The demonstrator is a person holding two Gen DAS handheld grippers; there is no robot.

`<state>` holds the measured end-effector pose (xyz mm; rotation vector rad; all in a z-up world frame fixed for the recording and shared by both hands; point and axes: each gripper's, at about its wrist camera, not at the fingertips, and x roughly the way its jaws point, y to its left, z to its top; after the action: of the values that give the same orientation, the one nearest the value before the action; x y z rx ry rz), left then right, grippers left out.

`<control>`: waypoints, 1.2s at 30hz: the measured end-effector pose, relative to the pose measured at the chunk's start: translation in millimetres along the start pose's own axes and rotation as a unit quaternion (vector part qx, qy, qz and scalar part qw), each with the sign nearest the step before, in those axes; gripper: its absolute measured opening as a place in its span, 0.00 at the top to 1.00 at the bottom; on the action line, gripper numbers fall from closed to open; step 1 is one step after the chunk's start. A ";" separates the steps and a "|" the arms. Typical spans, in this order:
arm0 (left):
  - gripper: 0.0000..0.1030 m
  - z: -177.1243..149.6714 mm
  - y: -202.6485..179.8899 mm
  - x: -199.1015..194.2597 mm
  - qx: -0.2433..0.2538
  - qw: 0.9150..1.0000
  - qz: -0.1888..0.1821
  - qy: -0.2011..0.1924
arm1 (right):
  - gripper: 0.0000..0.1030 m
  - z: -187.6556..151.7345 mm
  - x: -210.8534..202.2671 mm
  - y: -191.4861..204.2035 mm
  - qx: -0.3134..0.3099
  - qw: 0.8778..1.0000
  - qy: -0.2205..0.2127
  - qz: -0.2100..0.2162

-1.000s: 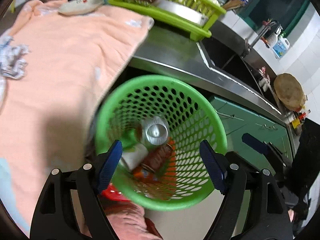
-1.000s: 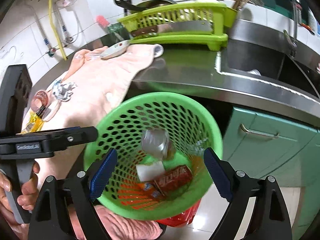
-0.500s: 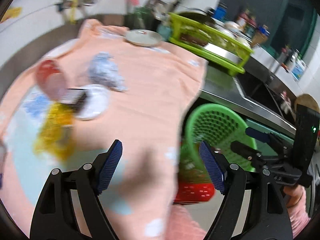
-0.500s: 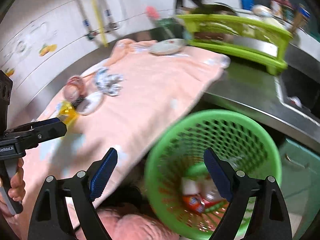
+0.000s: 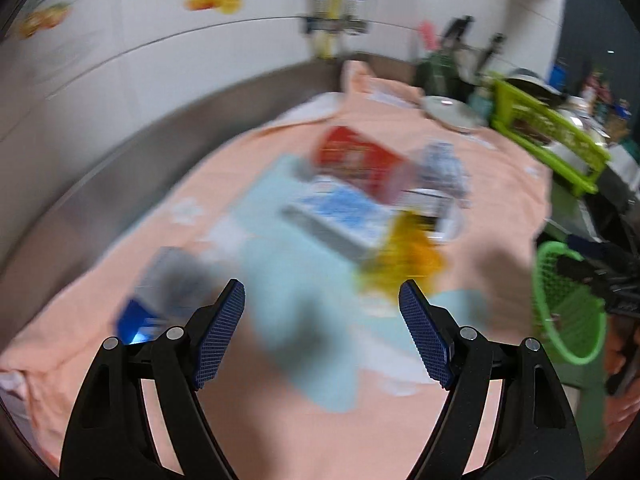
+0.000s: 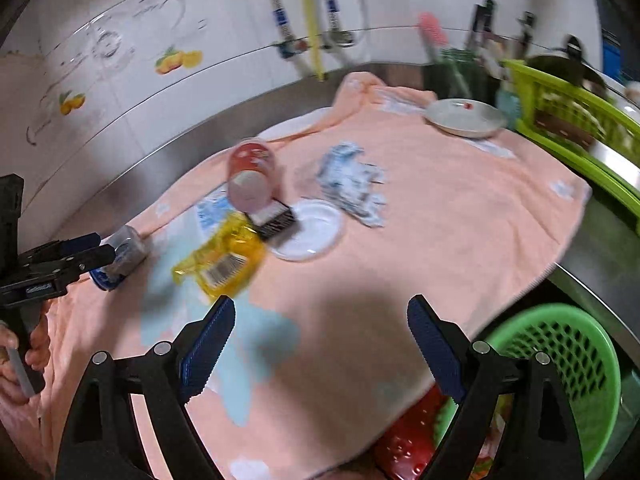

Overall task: Collect trash
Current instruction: 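Grasp the red printed cup with the right tool while the left grasps the milk can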

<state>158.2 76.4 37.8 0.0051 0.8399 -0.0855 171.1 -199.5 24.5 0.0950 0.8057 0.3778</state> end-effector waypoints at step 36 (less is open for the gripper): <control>0.18 -17.8 106.0 61.8 0.027 0.997 0.045 0.060 | 0.18 151.9 220.9 93.8 -0.079 0.990 0.108 0.031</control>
<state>194.2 178.1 -23.2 0.0998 0.9565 -0.0238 391.9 -22.6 -0.6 -0.0713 0.9852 0.5153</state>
